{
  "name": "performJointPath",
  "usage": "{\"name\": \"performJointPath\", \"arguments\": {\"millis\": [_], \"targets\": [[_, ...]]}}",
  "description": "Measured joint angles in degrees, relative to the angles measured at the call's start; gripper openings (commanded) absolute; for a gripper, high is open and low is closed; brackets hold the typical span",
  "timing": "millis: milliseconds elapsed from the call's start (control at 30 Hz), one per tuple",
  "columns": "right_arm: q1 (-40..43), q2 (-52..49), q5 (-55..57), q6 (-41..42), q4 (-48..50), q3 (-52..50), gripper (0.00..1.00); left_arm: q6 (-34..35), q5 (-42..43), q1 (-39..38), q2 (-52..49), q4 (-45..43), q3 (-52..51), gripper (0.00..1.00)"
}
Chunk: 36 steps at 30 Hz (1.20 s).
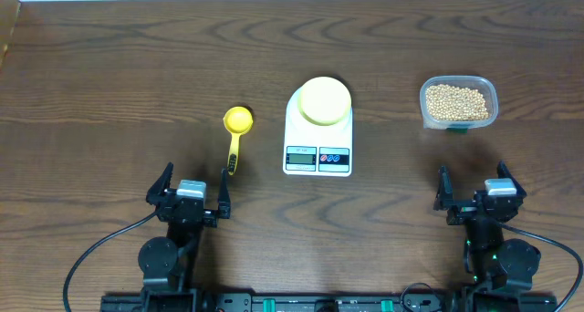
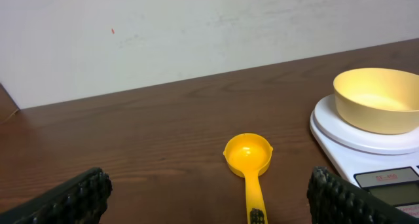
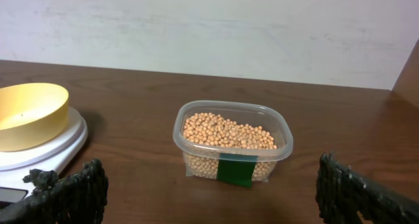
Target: Scoop item into bowl and weigh 50g on scale
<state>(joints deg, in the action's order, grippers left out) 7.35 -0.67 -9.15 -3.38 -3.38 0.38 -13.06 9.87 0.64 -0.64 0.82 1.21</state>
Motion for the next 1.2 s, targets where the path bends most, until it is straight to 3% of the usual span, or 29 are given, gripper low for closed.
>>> {"name": "performJointPath", "arguments": {"millis": [300, 500, 767, 1033, 1200], "targets": [[0.0, 0.0, 0.0, 0.0, 0.0, 0.0, 0.99, 4.4, 0.1, 0.0, -0.7, 1.7, 1.4, 0.98], [0.0, 0.0, 0.0, 0.0, 0.0, 0.0, 0.99, 7.0, 0.1, 0.0, -7.4, 7.6, 11.1, 0.98], [0.0, 0.0, 0.0, 0.0, 0.0, 0.0, 0.99, 7.3, 1.7, 0.0, -27.2, 20.7, 34.2, 0.98], [0.0, 0.0, 0.0, 0.0, 0.0, 0.0, 0.99, 7.3, 5.2, 0.0, -53.0, 39.4, 57.8, 0.98], [0.0, 0.0, 0.0, 0.0, 0.0, 0.0, 0.99, 7.3, 5.5, 0.0, -63.6, 42.9, 61.7, 0.97]]}}
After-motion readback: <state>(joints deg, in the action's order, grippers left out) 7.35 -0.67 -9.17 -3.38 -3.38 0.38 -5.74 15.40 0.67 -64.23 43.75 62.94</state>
